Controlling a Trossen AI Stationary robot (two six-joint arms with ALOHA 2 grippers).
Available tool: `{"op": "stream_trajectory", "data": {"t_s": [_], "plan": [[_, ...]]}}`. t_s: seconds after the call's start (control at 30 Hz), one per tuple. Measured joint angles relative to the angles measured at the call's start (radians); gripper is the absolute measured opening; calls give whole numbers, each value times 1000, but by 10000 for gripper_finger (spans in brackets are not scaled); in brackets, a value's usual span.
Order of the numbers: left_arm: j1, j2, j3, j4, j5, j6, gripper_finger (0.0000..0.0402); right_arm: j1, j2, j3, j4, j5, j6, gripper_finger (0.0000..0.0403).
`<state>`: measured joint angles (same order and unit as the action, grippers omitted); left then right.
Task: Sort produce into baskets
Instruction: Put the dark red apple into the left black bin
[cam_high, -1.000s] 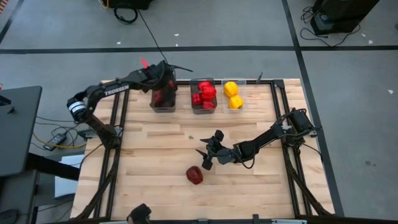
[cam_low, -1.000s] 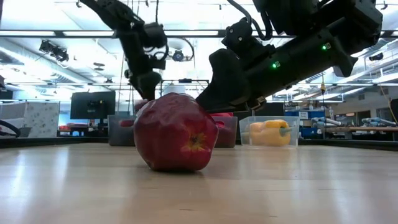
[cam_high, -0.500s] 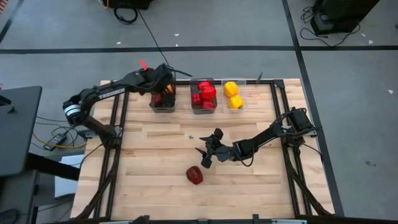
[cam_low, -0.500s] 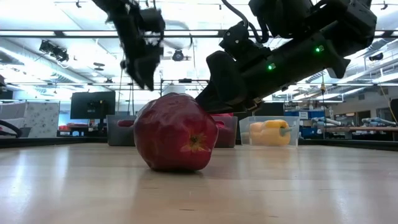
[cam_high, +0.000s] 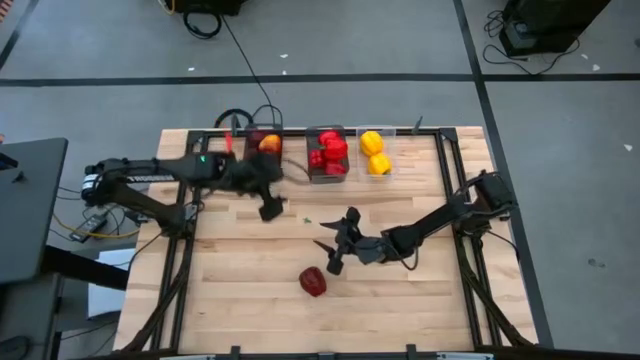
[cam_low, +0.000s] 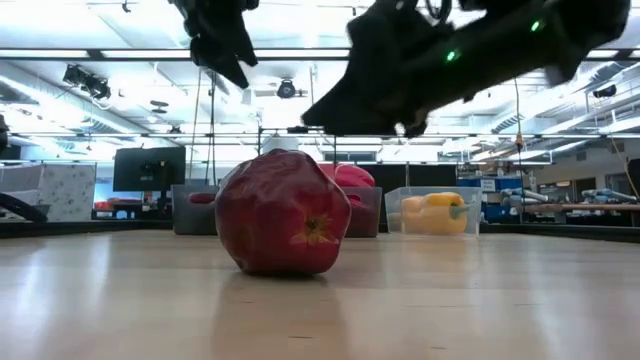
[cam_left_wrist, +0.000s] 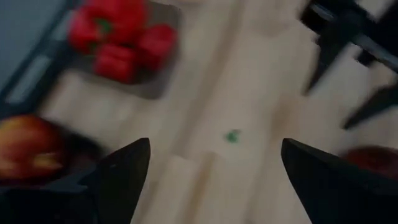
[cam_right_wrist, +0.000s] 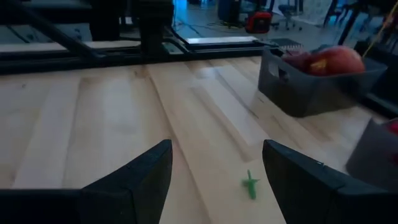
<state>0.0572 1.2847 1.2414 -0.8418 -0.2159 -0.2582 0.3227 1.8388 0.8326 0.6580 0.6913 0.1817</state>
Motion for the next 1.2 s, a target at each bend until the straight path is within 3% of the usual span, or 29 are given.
{"op": "stream_trajectory", "data": {"t_s": [0.2,0.4,0.63,0.93,1.2], "plan": [[-163,77,-37,87,-25,-47,367,71,-108,0,-237,149,8,260],[-286,182,-37,195,-5,97,367,132,-173,0,-455,208,120,260],[-401,334,-33,429,13,311,367,160,-174,0,-519,250,194,260],[-454,526,25,449,76,378,367,167,-175,0,-653,304,337,260],[-457,605,39,440,114,401,370,160,-175,0,-663,309,366,260]]}}
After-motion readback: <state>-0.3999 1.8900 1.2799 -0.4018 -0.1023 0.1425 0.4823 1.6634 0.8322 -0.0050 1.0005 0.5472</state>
